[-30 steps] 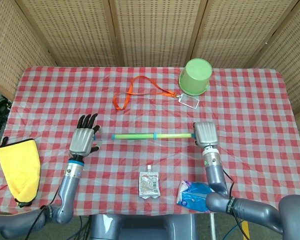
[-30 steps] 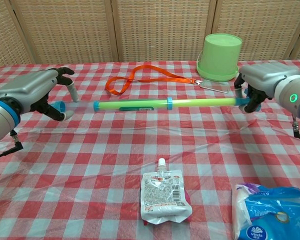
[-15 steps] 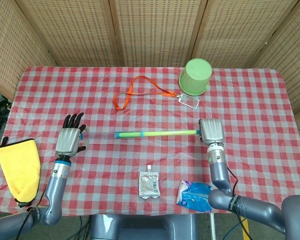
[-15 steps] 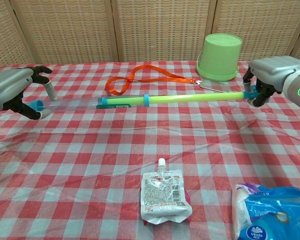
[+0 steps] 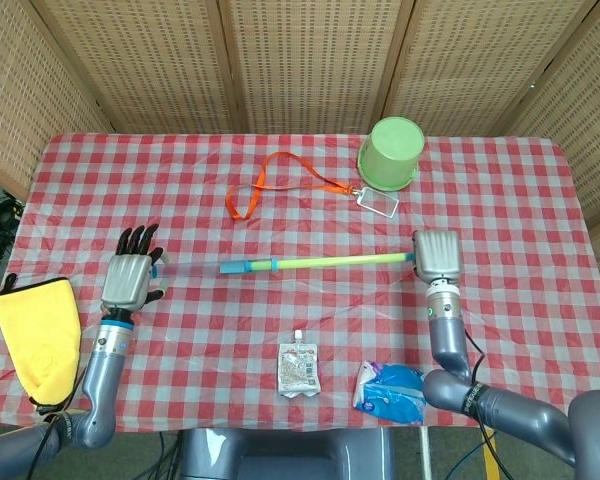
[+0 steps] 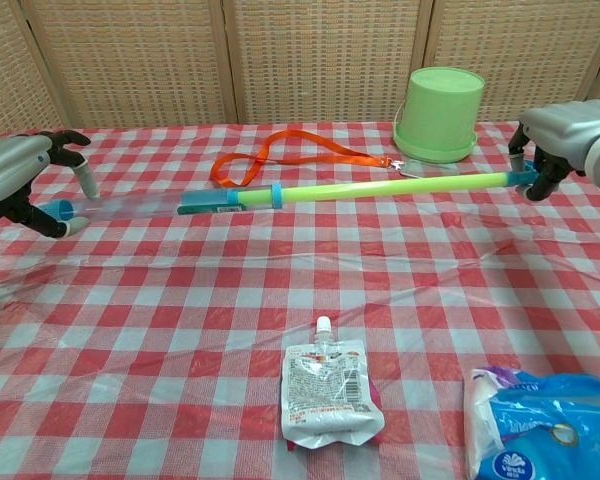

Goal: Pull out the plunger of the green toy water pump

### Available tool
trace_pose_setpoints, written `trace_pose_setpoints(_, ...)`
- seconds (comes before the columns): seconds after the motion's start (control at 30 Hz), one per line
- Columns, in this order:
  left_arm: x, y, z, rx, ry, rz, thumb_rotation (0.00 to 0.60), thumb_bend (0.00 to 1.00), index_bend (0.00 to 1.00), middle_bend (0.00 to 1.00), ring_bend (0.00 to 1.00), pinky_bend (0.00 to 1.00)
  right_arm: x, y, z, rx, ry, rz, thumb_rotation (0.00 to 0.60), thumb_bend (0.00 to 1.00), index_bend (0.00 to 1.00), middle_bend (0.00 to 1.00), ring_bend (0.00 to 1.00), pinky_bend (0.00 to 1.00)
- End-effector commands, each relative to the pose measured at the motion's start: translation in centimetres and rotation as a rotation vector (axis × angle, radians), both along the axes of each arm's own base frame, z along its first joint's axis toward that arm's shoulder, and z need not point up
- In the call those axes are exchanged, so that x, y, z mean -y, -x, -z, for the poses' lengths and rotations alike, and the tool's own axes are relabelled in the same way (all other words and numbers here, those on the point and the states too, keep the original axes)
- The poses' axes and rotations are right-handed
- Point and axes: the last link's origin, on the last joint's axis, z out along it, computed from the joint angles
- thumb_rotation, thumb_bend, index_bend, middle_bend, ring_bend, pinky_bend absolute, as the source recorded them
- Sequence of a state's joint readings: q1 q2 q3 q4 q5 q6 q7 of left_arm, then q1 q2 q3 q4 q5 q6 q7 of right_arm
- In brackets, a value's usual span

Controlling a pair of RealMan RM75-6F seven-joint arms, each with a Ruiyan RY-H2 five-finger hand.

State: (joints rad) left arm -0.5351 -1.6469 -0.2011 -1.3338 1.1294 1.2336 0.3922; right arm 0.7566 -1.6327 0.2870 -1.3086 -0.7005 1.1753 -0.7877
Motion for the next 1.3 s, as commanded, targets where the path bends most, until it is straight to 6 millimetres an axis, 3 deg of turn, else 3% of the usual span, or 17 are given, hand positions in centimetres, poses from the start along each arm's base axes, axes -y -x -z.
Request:
trace_pose_setpoints(0.03,-0.1,0.0,-0.1,0.001,-0.001,-0.003,0.600,0.52,0.54,0.02,0.00,0.00,0.1,0.4,-0.2,-0.002,0.005,0.011,0.600,0.59,0.77,1.00,0.95,0.68)
trace_pose_setpoints(0.63,-0.4,-1.3,1.5,-0.026,0.033,0.001,0.600,0.51,0.50,0.00,0.00,0.00,0.4,2.8,-0.4,-0.033,0.005,0.054,0.600,0.54,0.74,1.00,0.94,0.67)
trace_pose_setpoints(0.73,-0.4,-1.5,1.8,-0.035,0.039,-0.001,0.600,0.48,0.43,0.00,0.00,0.00,0.4,3.2,-0.4,-0.041,0.003,0.060,0.600,0.51,0.71,0.98,0.91,0.66)
trace_pose_setpoints(0.83,-0.5,-1.4,1.9,-0.048,0.038,-0.007,0.600,0.39,0.24,0.00,0.00,0.00,0.3,3.8,-0.4,-0.063,-0.015,0.084,0.600,0.44,0.61,0.85,0.79,0.58)
trace_pose_setpoints(0.9,-0.5,-1.3,2.0,-0.061,0.037,-0.015,0.600,0.34,0.10,0.00,0.00,0.00,0.2,4.3,-0.4,-0.088,-0.027,0.113,0.600,0.41,0.51,0.71,0.68,0.54)
trace_pose_setpoints(0.97,-0.6,-1.1,1.9,-0.073,0.029,-0.026,0.600,0.29,0.02,0.00,0.00,0.00,0.0,4.7,-0.5,-0.117,-0.028,0.144,0.600,0.38,0.41,0.57,0.57,0.46)
trace_pose_setpoints(1.13,-0.6,-1.1,1.7,-0.081,0.029,-0.041,0.600,0.28,0.00,0.00,0.00,0.00,-0.3,4.9,-0.8,-0.138,-0.051,0.194,0.600,0.33,0.19,0.24,0.23,0.23)
trace_pose_setpoints(1.2,-0.6,-1.0,1.5,-0.081,0.027,-0.043,0.600,0.28,0.00,0.00,0.00,0.00,-0.4,4.8,-0.9,-0.139,-0.052,0.195,0.600,0.31,0.12,0.10,0.08,0.08)
trace_pose_setpoints(1.3,0.0,-0.8,-0.5,-0.054,-0.007,-0.033,0.600,0.26,0.00,0.00,0.00,0.00,-0.9,4.0,-1.7,-0.093,-0.040,0.148,0.600,0.28,0.06,0.00,0.00,0.00)
